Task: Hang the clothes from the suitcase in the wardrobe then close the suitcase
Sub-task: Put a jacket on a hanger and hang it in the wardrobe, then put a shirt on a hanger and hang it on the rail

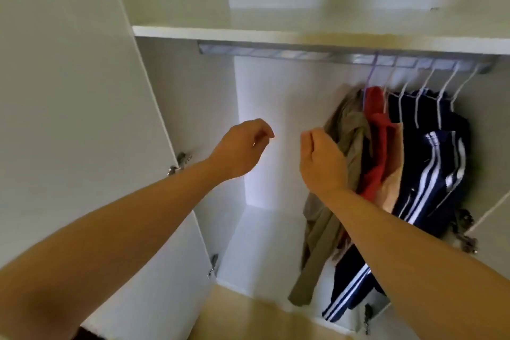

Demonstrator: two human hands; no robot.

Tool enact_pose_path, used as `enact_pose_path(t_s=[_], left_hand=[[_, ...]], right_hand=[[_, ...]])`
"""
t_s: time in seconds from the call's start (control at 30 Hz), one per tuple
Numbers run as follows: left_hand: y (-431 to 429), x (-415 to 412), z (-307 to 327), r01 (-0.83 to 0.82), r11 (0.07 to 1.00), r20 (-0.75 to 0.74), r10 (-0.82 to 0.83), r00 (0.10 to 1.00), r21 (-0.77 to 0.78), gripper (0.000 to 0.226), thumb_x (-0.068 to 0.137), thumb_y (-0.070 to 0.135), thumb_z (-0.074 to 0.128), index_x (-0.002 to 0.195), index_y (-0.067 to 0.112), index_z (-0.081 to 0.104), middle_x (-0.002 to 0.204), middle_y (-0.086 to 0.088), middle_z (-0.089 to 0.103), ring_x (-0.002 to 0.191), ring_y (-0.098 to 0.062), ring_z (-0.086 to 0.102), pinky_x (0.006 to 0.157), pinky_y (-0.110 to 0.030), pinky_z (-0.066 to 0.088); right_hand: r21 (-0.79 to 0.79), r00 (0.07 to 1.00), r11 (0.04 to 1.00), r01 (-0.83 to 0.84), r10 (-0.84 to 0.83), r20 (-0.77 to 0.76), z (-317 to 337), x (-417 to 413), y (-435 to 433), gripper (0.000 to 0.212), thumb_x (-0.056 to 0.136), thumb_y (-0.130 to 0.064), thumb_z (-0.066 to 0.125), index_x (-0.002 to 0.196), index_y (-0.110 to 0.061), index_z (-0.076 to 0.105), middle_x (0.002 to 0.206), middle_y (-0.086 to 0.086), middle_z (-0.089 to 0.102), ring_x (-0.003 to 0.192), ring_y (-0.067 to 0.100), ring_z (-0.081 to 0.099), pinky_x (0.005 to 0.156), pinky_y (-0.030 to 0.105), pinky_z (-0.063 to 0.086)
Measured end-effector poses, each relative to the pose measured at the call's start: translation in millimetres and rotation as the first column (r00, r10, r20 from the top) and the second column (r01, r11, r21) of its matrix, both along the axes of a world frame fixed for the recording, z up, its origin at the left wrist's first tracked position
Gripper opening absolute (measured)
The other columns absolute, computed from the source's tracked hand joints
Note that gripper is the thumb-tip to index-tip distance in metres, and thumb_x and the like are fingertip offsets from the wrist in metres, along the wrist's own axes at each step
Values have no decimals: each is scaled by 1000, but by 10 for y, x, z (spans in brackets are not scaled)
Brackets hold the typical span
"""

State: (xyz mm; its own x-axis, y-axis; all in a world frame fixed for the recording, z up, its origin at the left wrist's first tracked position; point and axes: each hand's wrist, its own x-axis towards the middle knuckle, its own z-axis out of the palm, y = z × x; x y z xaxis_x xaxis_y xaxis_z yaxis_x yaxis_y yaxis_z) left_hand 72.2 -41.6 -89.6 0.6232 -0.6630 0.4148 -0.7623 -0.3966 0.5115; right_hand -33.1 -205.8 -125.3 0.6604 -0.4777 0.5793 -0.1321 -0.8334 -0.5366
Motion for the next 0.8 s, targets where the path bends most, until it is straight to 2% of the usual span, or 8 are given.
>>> enact_pose_path(t_s=[0.07,0.17,0.27,0.33,0.43,0.57,0.67,0.8], left_hand=[[816,-287,-153,-135,991,13,135,991,8,15,103,18,53,108,25,65,98,13,63,87,-9,59,81,-19,48],[1876,-722,-348,-277,961,63,278,959,-14,15,101,14,54,108,19,65,97,13,60,82,-7,56,76,-18,45],[3012,-1226,-554,-492,870,92,490,867,3,14,99,11,54,109,16,64,94,8,62,77,-13,57,72,-28,48],[3701,-1576,-687,-644,765,56,643,764,5,14,100,13,53,109,17,64,92,6,64,75,-14,59,70,-32,50],[4479,-1981,-885,-804,595,-23,804,594,23,14,100,14,53,108,17,65,92,4,66,77,-16,61,68,-33,51],[5387,-2453,-1275,-924,375,-140,921,363,71,14,98,16,53,105,19,65,91,5,67,75,-16,62,64,-29,48],[6039,-2742,-1704,-966,207,-248,955,165,156,14,98,19,52,102,23,65,90,6,68,74,-16,62,65,-31,51],[6918,-3042,-2350,-941,58,-344,937,-64,334,21,100,19,46,109,23,65,100,3,66,76,-16,62,59,-29,48]], right_hand=[[-34,979,981,-189,185,-84,-166,-1,620,30,108,-39,33,89,-20,47,79,-4,51,71,18,54,68,33,50],[-47,915,921,-386,375,-151,-371,-1,1440,31,107,-38,31,84,-21,44,73,-5,48,68,24,49,62,37,43],[-84,783,789,-608,580,-224,-537,-44,2401,34,105,-41,27,85,-20,44,75,0,54,71,31,51,59,38,43],[-153,674,658,-738,706,-217,-603,-127,3049,36,104,-42,29,87,-17,49,76,5,59,69,35,54,55,37,45],[-244,488,435,-867,840,-238,-660,-290,3904,35,103,-38,35,90,-14,55,74,6,62,63,35,55,50,31,35],[-269,222,133,-954,915,-336,-821,-557,5043,38,104,-40,31,90,-15,55,71,2,59,59,29,52,46,28,32],[-272,92,-18,-962,918,-385,-1014,-657,5796,31,105,-34,38,85,-15,53,63,-4,48,50,24,42,42,22,18],[-188,-79,-205,-960,848,-524,-1396,-642,6740,34,108,-36,31,95,-13,53,73,0,56,59,28,54,47,35,43]])
